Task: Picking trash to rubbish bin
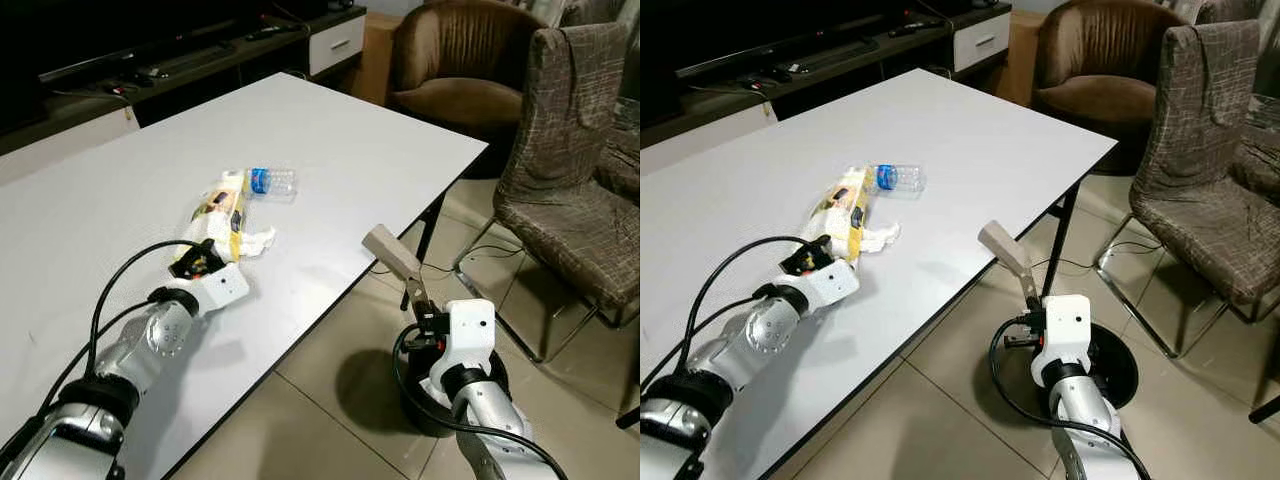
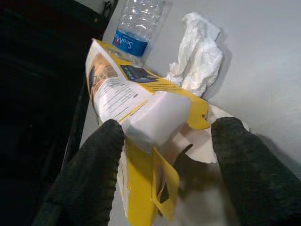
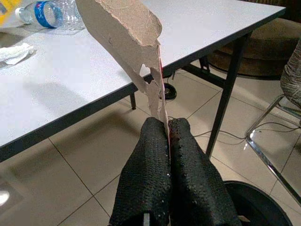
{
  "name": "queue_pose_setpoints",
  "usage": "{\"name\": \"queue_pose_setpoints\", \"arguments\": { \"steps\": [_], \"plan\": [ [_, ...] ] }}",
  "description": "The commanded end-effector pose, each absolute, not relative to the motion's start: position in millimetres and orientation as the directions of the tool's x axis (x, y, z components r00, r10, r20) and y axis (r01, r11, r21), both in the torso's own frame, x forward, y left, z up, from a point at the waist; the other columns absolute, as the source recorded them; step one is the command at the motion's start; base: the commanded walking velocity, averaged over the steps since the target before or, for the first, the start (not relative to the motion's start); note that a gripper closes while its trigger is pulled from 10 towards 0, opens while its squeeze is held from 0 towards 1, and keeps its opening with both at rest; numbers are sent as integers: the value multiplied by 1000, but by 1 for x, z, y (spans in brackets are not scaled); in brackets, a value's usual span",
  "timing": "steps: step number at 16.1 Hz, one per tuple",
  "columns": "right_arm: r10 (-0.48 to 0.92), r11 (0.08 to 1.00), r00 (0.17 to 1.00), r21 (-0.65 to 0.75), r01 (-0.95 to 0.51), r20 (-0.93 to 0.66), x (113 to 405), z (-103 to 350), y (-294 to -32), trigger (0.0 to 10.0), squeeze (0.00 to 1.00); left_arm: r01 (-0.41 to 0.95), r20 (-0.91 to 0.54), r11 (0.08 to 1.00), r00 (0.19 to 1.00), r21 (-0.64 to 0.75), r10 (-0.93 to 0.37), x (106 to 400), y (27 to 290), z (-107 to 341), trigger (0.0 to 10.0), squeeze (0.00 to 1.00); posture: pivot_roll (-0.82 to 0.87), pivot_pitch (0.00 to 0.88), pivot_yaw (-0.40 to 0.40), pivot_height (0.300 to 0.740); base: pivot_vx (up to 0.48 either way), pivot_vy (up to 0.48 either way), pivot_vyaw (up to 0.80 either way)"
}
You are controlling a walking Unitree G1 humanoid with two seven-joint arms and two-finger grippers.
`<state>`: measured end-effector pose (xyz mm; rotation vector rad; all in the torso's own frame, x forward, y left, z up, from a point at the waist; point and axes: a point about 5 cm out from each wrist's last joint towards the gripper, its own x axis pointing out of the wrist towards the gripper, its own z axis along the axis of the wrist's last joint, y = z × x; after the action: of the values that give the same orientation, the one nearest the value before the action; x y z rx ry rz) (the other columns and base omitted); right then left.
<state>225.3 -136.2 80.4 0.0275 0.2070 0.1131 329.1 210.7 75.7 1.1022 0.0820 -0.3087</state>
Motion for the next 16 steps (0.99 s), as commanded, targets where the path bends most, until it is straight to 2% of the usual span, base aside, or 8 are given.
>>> {"name": "queue_pose_setpoints", "arguments": {
  "steps": [1,7,11,14,15,16],
  "plan": [
    [110,994,976,31,-106,-188,228,82,-135,10000,0,269,-203,411,959,871,-197,332,211,78,0,0,3,0,39,740,0,0,0],
    [105,994,977,30,-101,-186,228,82,-136,10000,0,255,-172,434,960,864,-221,331,214,83,0,0,2,0,48,740,0,0,0],
    [81,997,980,31,-77,-182,226,82,-138,10000,0,156,-36,490,969,857,-246,320,230,109,0,0,-2,0,69,740,0,0,0],
    [72,997,982,37,-67,-175,228,82,-136,10000,0,46,110,514,957,857,-270,300,251,145,0,0,0,0,73,740,0,0,0],
    [72,997,982,37,-66,-175,228,82,-136,10000,0,36,122,517,955,855,-270,299,252,149,0,0,0,0,73,740,0,0,0],
    [71,997,982,39,-65,-173,229,82,-137,10000,0,29,140,561,957,828,-255,302,251,154,0,0,7,0,64,740,0,0,0]
  ]
}}
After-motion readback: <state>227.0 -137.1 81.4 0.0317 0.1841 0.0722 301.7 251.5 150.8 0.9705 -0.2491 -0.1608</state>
